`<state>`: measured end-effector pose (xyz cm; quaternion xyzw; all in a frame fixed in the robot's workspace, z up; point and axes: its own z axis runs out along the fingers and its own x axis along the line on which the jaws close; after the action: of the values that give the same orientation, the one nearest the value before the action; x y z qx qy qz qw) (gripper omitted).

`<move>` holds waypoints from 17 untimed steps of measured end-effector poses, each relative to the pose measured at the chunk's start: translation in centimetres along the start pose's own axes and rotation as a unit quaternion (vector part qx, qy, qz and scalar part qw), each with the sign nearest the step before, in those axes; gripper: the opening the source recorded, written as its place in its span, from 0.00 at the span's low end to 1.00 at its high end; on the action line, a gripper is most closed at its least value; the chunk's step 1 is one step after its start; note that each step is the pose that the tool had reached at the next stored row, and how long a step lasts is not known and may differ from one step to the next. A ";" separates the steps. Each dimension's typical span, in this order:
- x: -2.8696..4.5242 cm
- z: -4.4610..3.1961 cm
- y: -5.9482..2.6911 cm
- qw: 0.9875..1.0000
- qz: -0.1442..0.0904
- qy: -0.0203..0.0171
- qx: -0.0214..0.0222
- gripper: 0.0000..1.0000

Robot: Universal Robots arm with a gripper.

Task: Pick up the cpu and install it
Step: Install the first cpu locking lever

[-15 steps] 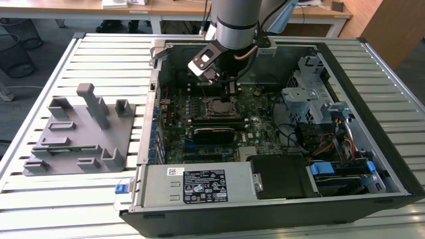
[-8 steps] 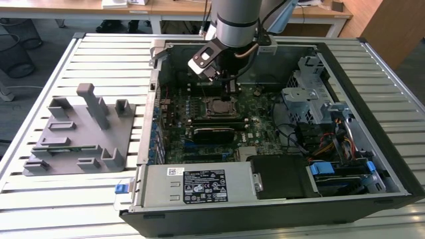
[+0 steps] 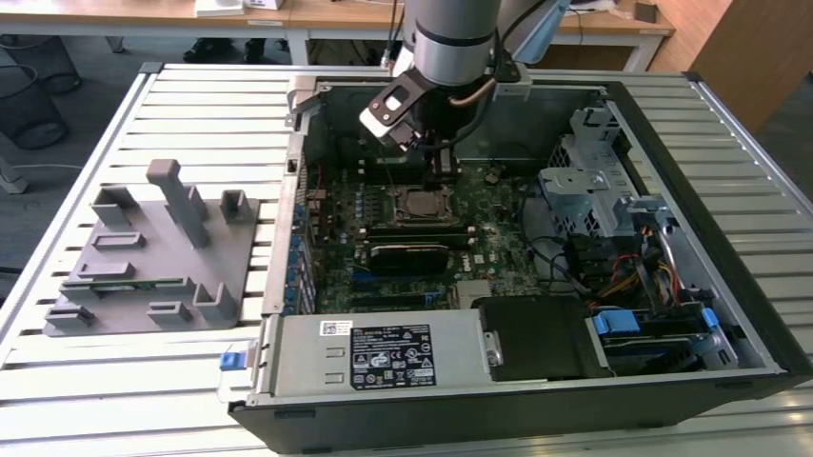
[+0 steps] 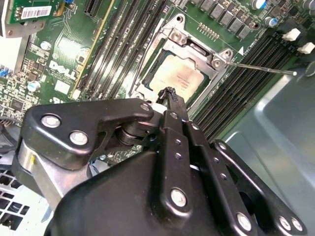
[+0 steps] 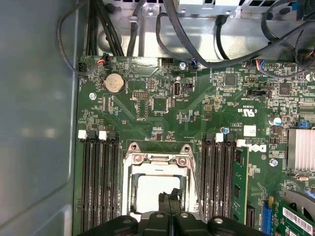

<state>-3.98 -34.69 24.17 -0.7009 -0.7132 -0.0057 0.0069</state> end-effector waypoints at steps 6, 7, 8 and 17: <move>0.01 -0.41 0.00 1.000 0.000 0.000 0.000 0.11; 0.01 -0.48 0.00 1.000 0.000 0.000 -0.001 0.11; 0.01 -0.56 0.00 1.000 0.000 0.000 -0.001 0.11; 0.02 -1.17 0.00 1.000 0.000 0.000 -0.001 0.11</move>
<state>-3.98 -34.69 25.34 -0.7009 -0.7132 -0.0069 0.0062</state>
